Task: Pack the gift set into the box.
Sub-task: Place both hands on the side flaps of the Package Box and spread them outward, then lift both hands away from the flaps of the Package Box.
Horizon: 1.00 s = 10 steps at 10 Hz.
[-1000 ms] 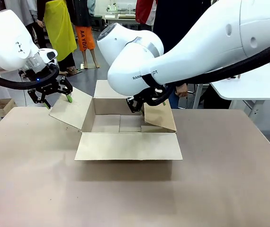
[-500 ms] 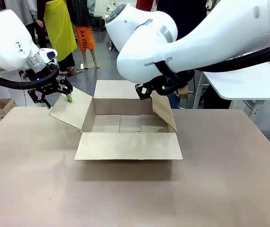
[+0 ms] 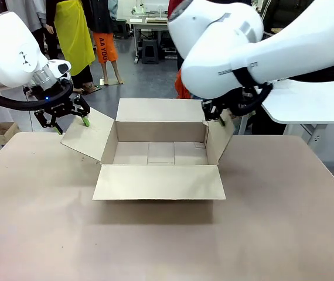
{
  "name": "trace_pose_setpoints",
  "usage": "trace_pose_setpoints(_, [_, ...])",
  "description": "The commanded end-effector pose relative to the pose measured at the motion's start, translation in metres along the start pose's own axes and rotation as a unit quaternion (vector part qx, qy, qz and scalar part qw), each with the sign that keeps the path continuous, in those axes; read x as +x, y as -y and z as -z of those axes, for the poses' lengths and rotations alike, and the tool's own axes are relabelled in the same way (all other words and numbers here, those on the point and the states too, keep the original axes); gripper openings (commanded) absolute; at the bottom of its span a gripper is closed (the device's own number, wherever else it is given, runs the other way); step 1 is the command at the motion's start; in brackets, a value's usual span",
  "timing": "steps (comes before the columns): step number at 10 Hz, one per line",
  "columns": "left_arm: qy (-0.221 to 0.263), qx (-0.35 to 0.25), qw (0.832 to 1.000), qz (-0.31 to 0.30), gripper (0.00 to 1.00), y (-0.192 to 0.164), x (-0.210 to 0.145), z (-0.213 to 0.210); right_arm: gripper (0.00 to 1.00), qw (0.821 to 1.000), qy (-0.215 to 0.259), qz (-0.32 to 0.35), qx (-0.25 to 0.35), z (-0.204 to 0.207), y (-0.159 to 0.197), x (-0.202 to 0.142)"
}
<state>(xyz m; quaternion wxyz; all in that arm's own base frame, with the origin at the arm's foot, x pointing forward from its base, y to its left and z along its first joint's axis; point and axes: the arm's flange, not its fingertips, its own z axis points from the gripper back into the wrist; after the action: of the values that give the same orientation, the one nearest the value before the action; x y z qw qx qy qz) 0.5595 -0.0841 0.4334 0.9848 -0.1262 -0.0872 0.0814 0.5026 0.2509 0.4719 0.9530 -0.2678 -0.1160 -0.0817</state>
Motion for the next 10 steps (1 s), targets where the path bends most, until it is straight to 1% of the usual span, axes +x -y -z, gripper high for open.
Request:
trace_pose_setpoints(1, [0.0,0.008,1.0,-0.006,1.0,0.001,0.0,-0.001,1.0,0.998,-0.028,0.014,0.048,0.031,0.019,-0.007])
trace_pose_setpoints(2, [0.0,0.008,1.0,-0.006,1.0,0.001,0.0,-0.001,1.0,0.996,-0.052,0.019,0.063,0.057,0.023,0.002])
trace_pose_setpoints(3, [0.0,0.008,1.0,-0.006,1.0,0.001,0.0,-0.001,1.0,0.995,-0.067,0.019,0.077,0.072,0.016,0.009])
trace_pose_setpoints(4, [0.0,0.008,1.0,-0.006,1.0,0.001,0.0,-0.001,1.0,0.999,-0.035,0.022,0.028,0.035,0.018,0.002])
trace_pose_setpoints(10, [0.0,0.008,1.0,-0.006,1.0,0.001,0.0,-0.001,1.0,0.999,-0.035,0.022,0.028,0.035,0.018,0.002])
